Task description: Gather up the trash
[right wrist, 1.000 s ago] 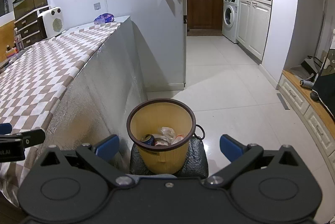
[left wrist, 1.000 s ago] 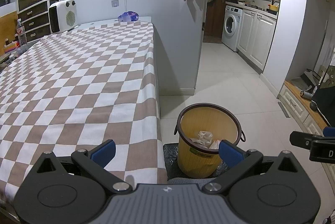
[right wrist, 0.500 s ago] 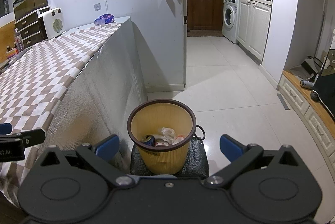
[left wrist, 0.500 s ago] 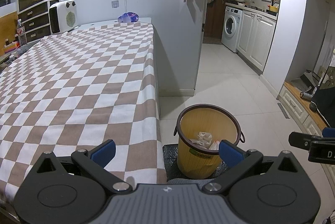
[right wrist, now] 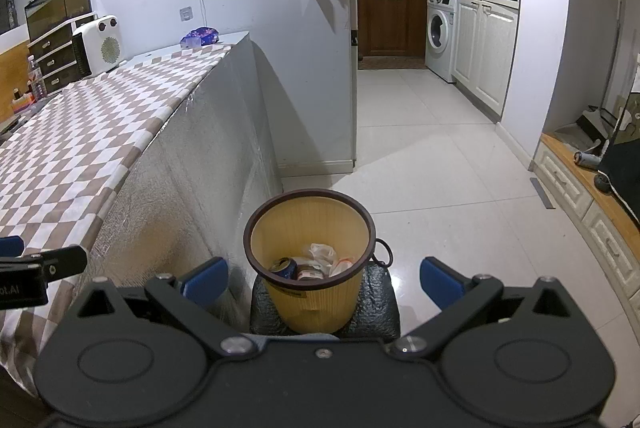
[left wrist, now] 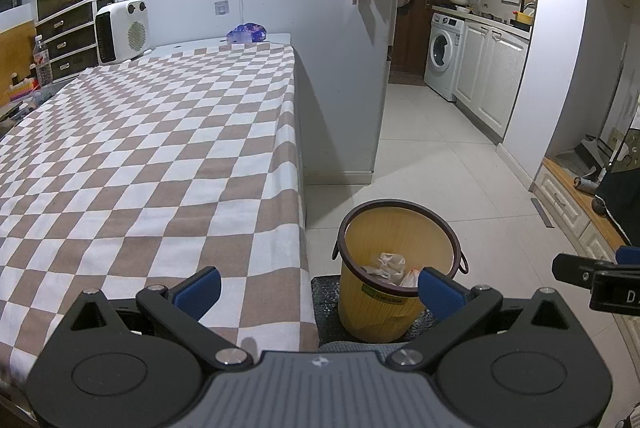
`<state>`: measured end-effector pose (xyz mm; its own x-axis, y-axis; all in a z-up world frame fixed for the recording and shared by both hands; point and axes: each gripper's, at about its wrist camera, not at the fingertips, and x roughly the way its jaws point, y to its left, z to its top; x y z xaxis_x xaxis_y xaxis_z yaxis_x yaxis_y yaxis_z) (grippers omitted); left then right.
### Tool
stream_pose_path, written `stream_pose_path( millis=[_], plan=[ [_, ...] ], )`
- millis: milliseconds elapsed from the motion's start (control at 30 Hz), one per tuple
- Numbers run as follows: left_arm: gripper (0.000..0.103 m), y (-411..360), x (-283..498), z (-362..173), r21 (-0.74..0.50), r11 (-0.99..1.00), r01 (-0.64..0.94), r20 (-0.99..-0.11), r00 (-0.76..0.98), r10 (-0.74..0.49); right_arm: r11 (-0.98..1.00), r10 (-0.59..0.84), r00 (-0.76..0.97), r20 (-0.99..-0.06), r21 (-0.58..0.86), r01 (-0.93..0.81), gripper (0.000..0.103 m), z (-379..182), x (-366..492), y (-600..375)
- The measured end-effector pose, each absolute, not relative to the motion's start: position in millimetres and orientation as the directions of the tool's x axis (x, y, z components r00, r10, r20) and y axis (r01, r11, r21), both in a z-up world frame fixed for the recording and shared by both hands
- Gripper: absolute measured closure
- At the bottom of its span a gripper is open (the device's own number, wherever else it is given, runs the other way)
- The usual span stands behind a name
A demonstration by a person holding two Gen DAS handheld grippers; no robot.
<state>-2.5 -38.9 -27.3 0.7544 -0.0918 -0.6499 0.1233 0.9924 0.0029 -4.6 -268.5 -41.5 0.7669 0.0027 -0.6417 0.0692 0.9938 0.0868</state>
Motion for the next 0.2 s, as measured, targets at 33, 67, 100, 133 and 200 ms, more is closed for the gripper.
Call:
stream_pose_path(
  millis=[33,67,100,133,200],
  plan=[
    [0.0,-38.8,-2.6,-27.3,0.003,0.992,0.124,-0.65,0.755,-0.093,0.994,0.003,0.767,-0.641,0.087,0.069,0.0,-41.4,-4.7,-268.7],
    [0.0,-39.2,-2.1,-26.5,0.003,0.992,0.124,-0.649,0.755,-0.093,0.994,0.003,0.767,-0.641,0.087,0.069,0.0,-41.0,-4.6,-268.0],
    [0.0,-38.8,-2.5,-27.4,0.002,0.992,0.125,-0.649,0.755,-0.093,0.994,0.003,0.767,-0.641,0.087,0.069,0.0,-41.3,-4.7,-268.5],
    [0.0,-39.0,-2.2,-27.1,0.003,0.992,0.124,-0.649,0.755,-0.093,0.994,0.003,0.767,-0.641,0.087,0.069,0.0,-41.2,-4.7,-268.1],
    [0.0,-38.9,-2.6,-27.5,0.003,0.992,0.124,-0.65,0.755,-0.093,0.994,0.004,0.767,-0.642,0.088,0.069,0.0,-41.5,-4.7,-268.5]
  ],
)
